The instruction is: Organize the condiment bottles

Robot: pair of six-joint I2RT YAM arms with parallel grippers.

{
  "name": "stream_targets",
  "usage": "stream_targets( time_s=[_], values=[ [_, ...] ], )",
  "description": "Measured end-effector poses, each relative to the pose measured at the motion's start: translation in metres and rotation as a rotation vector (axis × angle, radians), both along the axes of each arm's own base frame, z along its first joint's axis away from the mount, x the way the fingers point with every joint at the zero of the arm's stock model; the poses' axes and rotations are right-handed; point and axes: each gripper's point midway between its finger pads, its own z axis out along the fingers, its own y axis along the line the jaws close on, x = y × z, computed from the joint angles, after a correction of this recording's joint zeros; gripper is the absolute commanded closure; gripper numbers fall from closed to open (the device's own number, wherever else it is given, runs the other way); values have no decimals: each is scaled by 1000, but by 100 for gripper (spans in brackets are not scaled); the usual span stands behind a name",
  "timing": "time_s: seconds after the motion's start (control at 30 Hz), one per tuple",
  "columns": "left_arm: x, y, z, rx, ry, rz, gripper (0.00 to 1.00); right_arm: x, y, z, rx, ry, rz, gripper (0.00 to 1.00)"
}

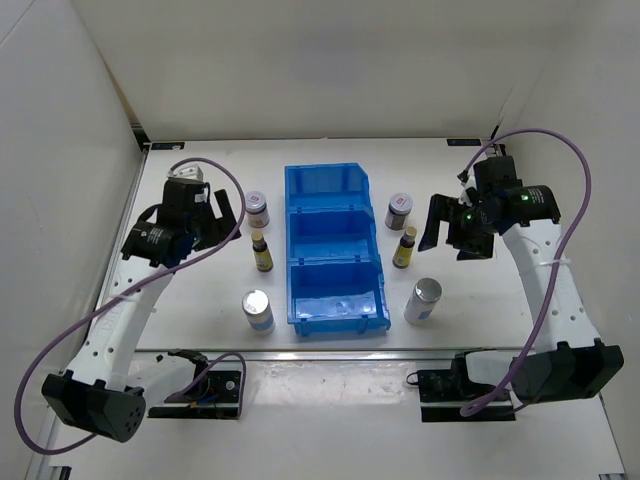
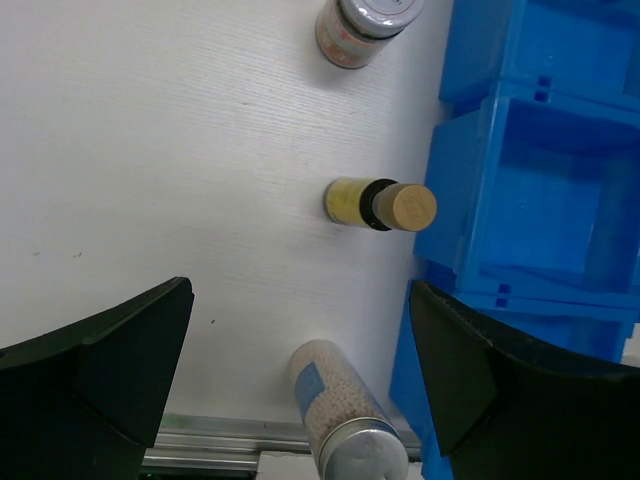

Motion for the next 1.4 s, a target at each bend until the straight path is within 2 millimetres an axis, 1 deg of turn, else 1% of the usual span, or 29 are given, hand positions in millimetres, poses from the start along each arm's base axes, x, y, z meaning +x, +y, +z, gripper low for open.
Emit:
stream_targets(
  time_s=[0.13, 0.23, 0.43, 0.5, 0.6, 0.73, 0.9, 0.93, 0.97, 1.0, 1.1, 1.13, 1.2, 1.23, 1.27, 1.3, 1.33, 1.4],
  values=[
    [-2, 3, -7, 39, 30, 7, 0, -5, -1, -3, -10, 25, 4, 1],
    [-4, 7, -9, 56, 39, 17, 0, -10, 0, -5, -15, 49, 31, 1],
    [-8, 10, -10, 81, 45, 26, 0, -18, 12, -18, -44, 123, 116, 1],
    [-10, 9, -9, 87, 43, 24, 0, -20, 17, -25, -57, 154, 126, 1],
    [-14, 12, -8, 94, 38, 32, 0, -30, 18, -38, -105, 199, 124, 1],
    [-23, 17, -10, 102, 42, 44, 0, -42, 11, -57, -216, 245, 94, 1],
    [-31, 21, -12, 108, 48, 59, 0, -53, 4, -76, -302, 287, 56, 1],
    [-31, 22, -12, 108, 47, 60, 0, -56, 3, -81, -314, 297, 52, 2],
    [-32, 22, -12, 109, 46, 61, 0, -58, 3, -86, -326, 307, 49, 4],
    [-34, 23, -13, 109, 48, 62, 0, -61, 2, -91, -332, 316, 46, 12],
    [-37, 24, -13, 112, 53, 62, 0, -67, 2, -102, -341, 340, 40, 18],
    [-38, 24, -13, 113, 54, 63, 0, -66, 3, -103, -339, 340, 34, 22],
    [-40, 26, -14, 116, 57, 65, 0, -62, 6, -105, -331, 328, 26, 25],
    [-40, 26, -14, 117, 57, 67, 0, -59, 7, -106, -327, 321, 24, 34],
    [-41, 26, -14, 116, 56, 69, 0, -56, 9, -108, -319, 317, 21, 39],
    [-41, 27, -13, 115, 56, 71, 0, -55, 10, -109, -321, 317, 25, 51],
    [-42, 27, -14, 115, 56, 74, 0, -55, 10, -110, -323, 321, 30, 56],
    [-44, 28, -17, 118, 64, 74, 0, -55, 10, -110, -321, 322, 29, 64]
  ],
)
